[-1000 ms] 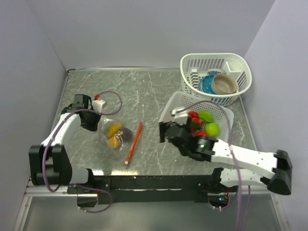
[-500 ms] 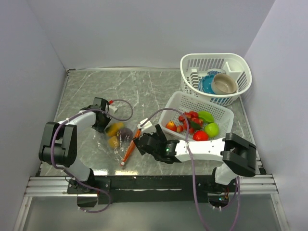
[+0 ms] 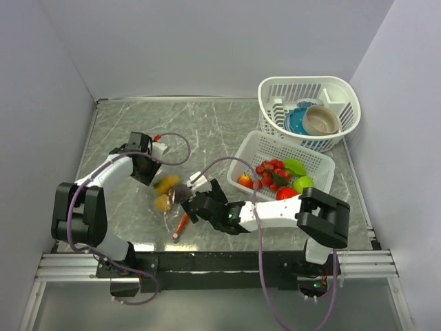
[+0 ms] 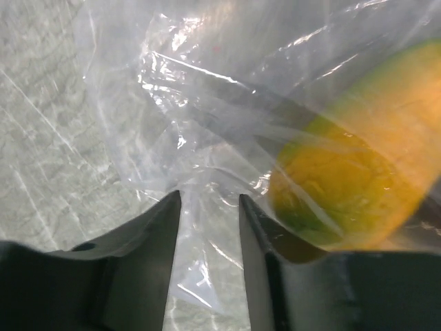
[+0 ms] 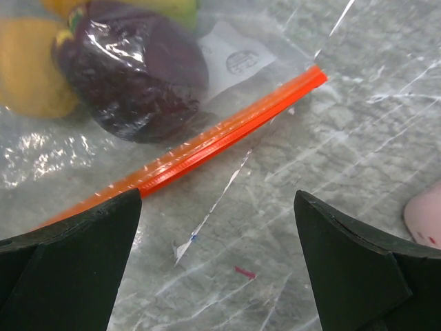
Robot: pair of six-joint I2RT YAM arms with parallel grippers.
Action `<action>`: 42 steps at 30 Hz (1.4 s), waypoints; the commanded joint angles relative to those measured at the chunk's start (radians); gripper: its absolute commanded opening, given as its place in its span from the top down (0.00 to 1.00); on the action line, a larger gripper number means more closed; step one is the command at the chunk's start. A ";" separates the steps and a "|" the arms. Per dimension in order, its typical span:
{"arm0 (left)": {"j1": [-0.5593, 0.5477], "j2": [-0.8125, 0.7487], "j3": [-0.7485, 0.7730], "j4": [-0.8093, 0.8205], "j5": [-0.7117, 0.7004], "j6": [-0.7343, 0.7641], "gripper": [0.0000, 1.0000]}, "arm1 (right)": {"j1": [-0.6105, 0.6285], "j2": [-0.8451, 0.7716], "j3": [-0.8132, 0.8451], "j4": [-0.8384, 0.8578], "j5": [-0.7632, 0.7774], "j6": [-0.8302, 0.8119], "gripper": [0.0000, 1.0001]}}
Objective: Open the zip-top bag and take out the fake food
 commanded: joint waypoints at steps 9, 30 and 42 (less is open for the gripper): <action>0.013 0.002 0.052 -0.026 0.120 -0.064 0.51 | 0.004 -0.025 -0.048 0.099 -0.020 0.047 0.00; -0.030 0.085 -0.007 0.055 0.094 -0.090 0.57 | 0.039 0.133 0.080 0.202 -0.077 -0.008 0.03; -0.070 0.059 -0.046 0.040 0.088 -0.051 0.58 | 0.000 0.169 0.136 0.274 -0.052 -0.088 0.00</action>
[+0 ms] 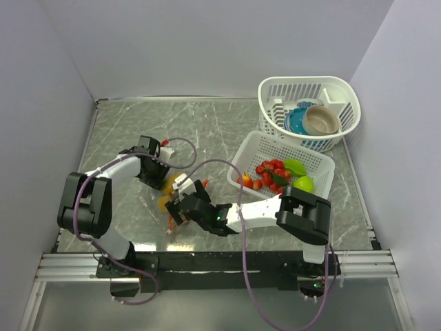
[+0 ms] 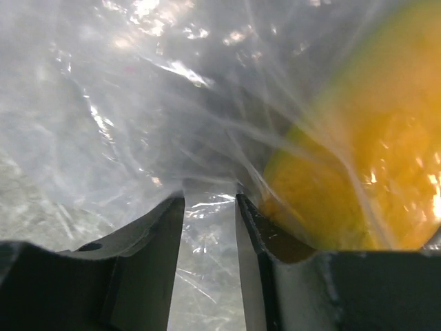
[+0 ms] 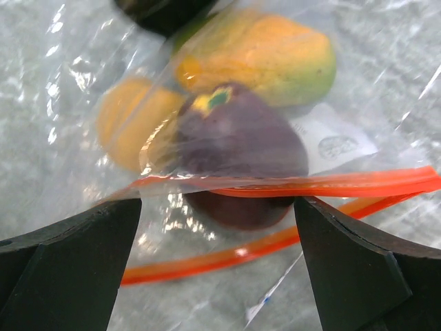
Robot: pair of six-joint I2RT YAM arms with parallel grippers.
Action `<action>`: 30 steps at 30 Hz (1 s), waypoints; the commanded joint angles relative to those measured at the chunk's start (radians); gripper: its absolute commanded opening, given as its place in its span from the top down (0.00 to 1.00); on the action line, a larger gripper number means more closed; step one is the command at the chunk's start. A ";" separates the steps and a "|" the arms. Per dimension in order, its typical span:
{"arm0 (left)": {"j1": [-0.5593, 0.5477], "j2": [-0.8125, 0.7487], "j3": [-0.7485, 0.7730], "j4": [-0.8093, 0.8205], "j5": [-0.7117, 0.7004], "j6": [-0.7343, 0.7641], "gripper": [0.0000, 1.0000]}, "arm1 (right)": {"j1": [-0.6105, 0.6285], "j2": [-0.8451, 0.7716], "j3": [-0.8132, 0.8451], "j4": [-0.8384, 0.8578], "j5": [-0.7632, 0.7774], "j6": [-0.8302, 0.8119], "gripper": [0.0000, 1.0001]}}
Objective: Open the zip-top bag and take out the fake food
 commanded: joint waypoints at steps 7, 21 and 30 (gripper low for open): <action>-0.022 -0.042 -0.058 -0.034 0.047 0.065 0.68 | -0.039 0.083 0.076 0.042 0.040 -0.035 0.00; -0.022 -0.065 -0.076 -0.019 0.004 0.073 0.71 | -0.044 0.007 -0.062 0.103 -0.026 0.041 0.36; -0.021 -0.054 -0.090 0.009 -0.053 0.056 0.73 | -0.010 -0.218 -0.185 -0.021 -0.026 0.086 0.40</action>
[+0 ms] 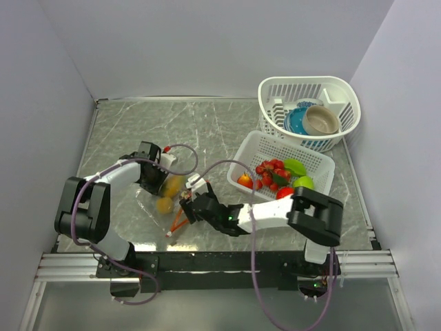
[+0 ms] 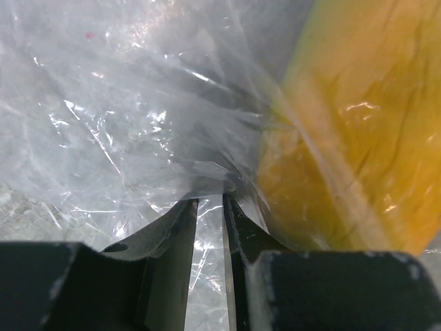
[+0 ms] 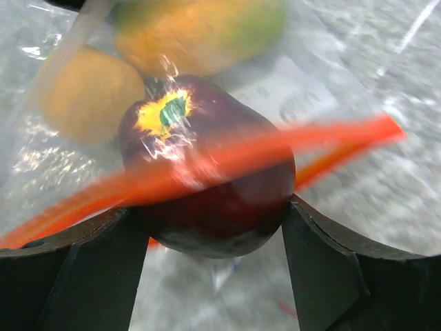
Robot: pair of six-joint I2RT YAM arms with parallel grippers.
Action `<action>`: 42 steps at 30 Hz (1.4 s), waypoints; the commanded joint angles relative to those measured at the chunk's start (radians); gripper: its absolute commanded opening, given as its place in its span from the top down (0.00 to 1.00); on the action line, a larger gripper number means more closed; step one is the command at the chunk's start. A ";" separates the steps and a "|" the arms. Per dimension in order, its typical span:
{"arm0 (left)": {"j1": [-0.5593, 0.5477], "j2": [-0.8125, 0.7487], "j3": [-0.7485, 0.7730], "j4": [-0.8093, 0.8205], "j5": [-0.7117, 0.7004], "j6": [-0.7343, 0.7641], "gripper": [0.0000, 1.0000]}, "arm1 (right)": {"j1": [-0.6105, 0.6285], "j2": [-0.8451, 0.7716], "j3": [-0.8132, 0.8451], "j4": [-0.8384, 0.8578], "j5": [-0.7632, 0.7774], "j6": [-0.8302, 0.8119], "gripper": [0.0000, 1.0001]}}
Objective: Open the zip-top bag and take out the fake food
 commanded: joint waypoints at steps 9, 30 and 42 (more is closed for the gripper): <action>-0.001 0.008 0.006 0.009 -0.052 -0.012 0.75 | 0.035 -0.455 -0.193 -0.313 0.015 0.159 0.37; -0.001 -0.034 0.027 -0.020 -0.043 -0.039 0.76 | -0.622 -0.737 -0.154 -0.419 -0.040 0.280 0.00; -0.001 -0.060 0.024 -0.026 -0.035 -0.043 0.75 | -0.449 -0.706 -0.055 -0.397 -0.166 0.022 0.00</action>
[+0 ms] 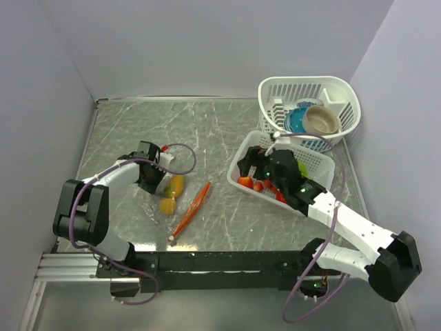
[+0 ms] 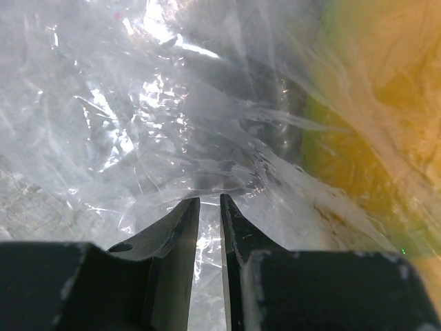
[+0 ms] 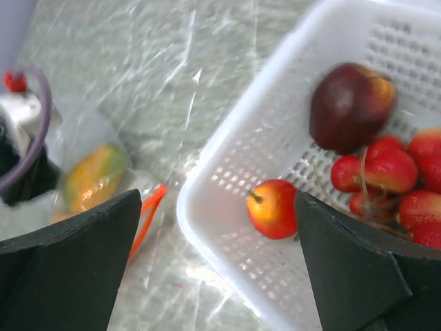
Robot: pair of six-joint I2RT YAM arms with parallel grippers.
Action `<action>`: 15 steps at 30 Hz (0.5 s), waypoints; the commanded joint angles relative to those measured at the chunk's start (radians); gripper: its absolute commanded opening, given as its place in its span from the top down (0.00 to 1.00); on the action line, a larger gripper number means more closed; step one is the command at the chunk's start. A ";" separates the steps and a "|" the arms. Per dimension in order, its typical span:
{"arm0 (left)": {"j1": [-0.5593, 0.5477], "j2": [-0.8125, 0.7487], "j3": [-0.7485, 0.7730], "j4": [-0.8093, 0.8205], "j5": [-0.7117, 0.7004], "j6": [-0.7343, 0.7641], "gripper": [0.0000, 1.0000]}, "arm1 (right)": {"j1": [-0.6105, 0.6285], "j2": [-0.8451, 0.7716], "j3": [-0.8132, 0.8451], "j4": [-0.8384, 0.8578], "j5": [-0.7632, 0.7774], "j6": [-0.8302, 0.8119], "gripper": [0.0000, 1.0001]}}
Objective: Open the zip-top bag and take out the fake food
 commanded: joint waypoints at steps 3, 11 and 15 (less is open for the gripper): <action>-0.001 -0.030 0.031 -0.013 0.007 -0.009 0.75 | 0.460 0.063 0.080 0.001 0.294 -0.256 0.02; -0.001 -0.022 0.058 -0.039 0.013 -0.021 0.75 | 0.676 0.326 0.053 0.124 0.366 -0.141 0.75; -0.001 -0.035 0.100 -0.076 0.030 -0.023 0.75 | 0.691 0.448 0.088 0.203 0.369 -0.141 1.00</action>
